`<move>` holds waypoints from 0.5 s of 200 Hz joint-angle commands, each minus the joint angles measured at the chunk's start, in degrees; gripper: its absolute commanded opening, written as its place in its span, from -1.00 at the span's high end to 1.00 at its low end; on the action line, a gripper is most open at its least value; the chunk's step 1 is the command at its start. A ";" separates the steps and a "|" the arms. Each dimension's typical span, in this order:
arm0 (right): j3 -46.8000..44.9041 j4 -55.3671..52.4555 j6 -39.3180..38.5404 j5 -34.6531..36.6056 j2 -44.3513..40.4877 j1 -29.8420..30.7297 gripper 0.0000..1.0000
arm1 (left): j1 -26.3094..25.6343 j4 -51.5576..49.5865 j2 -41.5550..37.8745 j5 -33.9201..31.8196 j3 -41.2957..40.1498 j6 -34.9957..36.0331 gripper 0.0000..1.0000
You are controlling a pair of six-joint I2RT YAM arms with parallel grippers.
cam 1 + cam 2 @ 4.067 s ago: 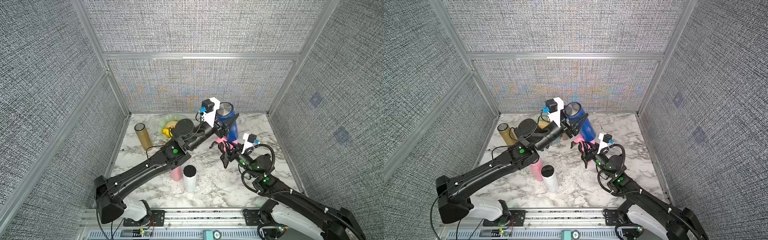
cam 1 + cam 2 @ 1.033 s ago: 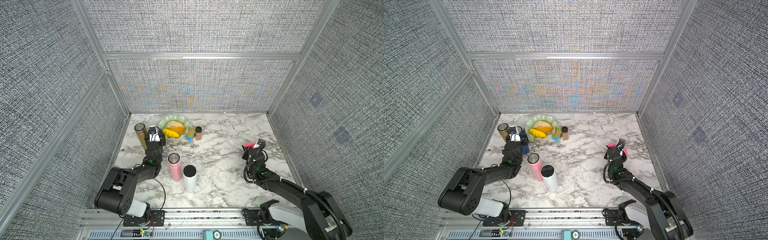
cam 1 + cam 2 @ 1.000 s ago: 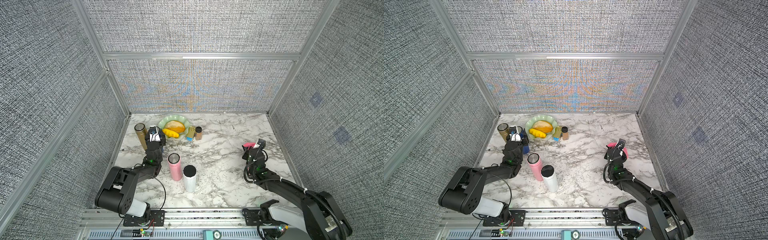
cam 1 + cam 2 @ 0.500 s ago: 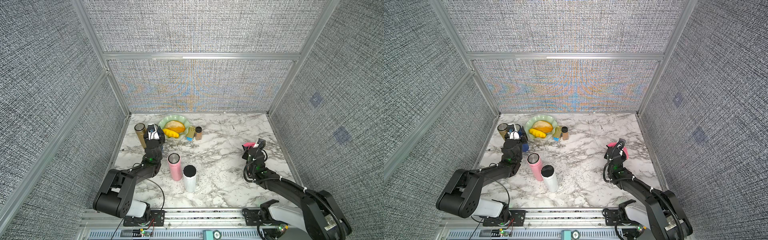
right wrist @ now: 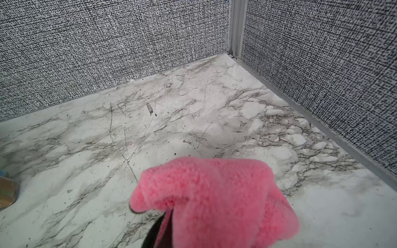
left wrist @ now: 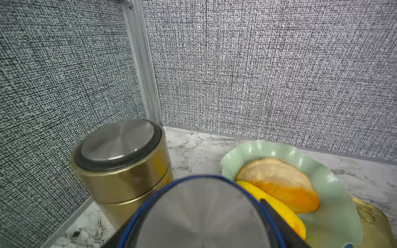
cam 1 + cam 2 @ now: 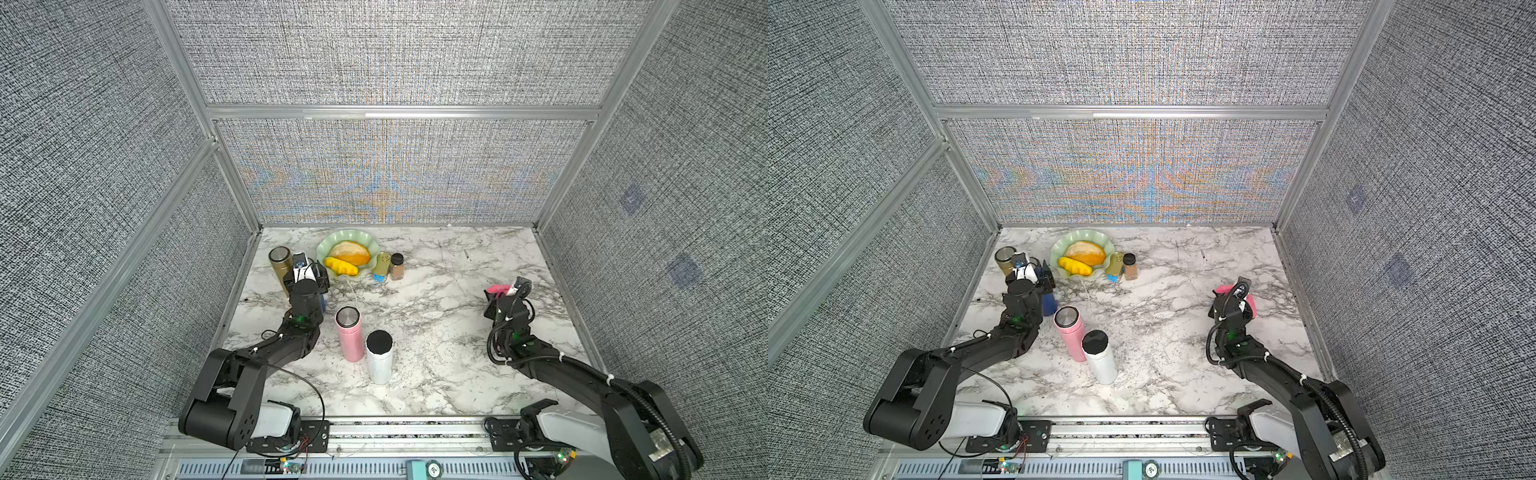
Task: Wipe the surface of the thermos
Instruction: Place the thermos at the center of the board.
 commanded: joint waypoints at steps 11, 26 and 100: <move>0.06 0.54 0.53 0.60 -0.34 0.10 1.00 | 0.59 2.40 -0.24 -1.77 -0.33 -2.22 -0.97; -0.02 0.70 0.58 0.54 -0.41 0.11 1.00 | 0.68 2.29 -0.14 -0.68 -0.30 -2.04 -0.98; -0.01 0.76 0.55 0.48 -0.47 0.11 1.00 | 0.78 -12.87 -7.91 -1.51 7.29 -4.38 -0.97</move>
